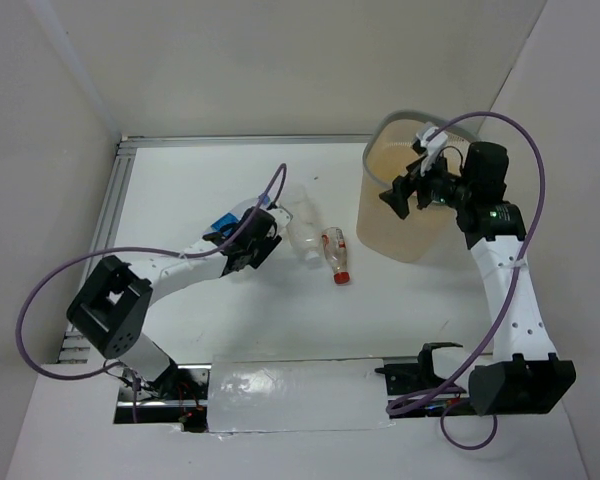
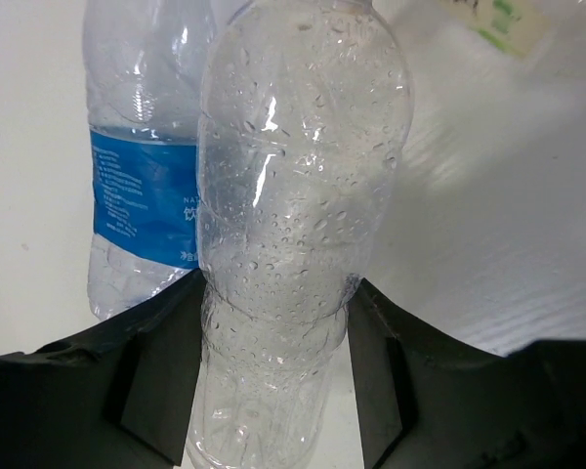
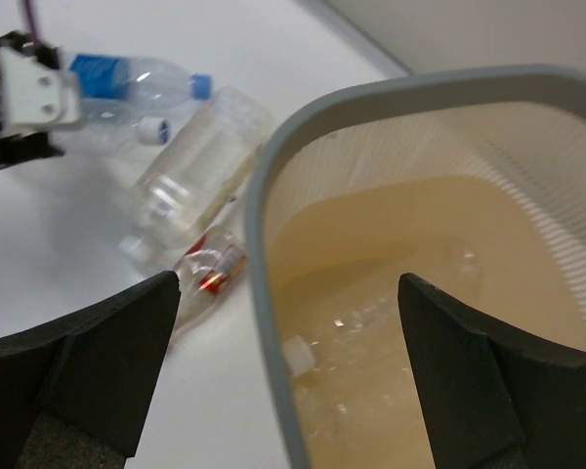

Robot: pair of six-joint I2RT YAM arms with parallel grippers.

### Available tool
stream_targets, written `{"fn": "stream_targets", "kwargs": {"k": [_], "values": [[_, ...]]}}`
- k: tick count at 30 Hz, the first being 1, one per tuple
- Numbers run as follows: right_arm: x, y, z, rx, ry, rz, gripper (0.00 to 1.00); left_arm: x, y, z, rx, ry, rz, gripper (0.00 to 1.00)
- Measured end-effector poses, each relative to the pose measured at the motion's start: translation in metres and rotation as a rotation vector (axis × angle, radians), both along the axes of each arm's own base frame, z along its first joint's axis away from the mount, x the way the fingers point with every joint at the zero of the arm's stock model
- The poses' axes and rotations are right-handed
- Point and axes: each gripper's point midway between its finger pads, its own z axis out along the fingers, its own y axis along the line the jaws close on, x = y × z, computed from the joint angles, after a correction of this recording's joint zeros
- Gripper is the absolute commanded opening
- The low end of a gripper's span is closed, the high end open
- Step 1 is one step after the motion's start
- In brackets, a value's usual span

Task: Put the plastic bottles in the bin

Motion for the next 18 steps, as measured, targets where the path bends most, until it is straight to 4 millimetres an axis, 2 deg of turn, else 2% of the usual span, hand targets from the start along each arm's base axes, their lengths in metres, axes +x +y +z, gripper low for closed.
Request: {"fn": "stream_targets", "kwargs": {"k": [5,8,9,12,13,14,15,18], "values": [[0.024,-0.026,0.037,0.015,-0.126,-0.141,0.99,-0.001,-0.013,0.037,-0.097,-0.046,-0.019,0.0],[0.034,-0.04,0.055,0.038,-0.179,-0.223,0.97,0.003,-0.029,0.082,-0.177,-0.113,-0.041,0.0],[0.036,-0.044,0.06,0.045,-0.193,-0.245,0.91,0.004,-0.036,0.1,-0.21,-0.141,-0.051,0.0],[0.037,-0.05,0.078,0.066,-0.226,-0.276,0.42,0.007,-0.066,0.17,-0.342,-0.246,-0.115,0.0],[0.036,-0.05,0.083,0.068,-0.237,-0.272,0.3,0.008,-0.078,0.197,-0.404,-0.284,-0.138,0.0],[0.033,-0.048,0.089,0.074,-0.249,-0.26,0.14,0.008,-0.09,0.227,-0.469,-0.324,-0.172,0.0],[0.031,-0.046,0.094,0.078,-0.258,-0.25,0.1,0.007,-0.101,0.254,-0.533,-0.364,-0.203,0.0],[0.013,-0.033,0.101,0.078,-0.275,-0.159,0.07,-0.003,-0.136,0.331,-0.735,-0.456,-0.321,0.0]]}}
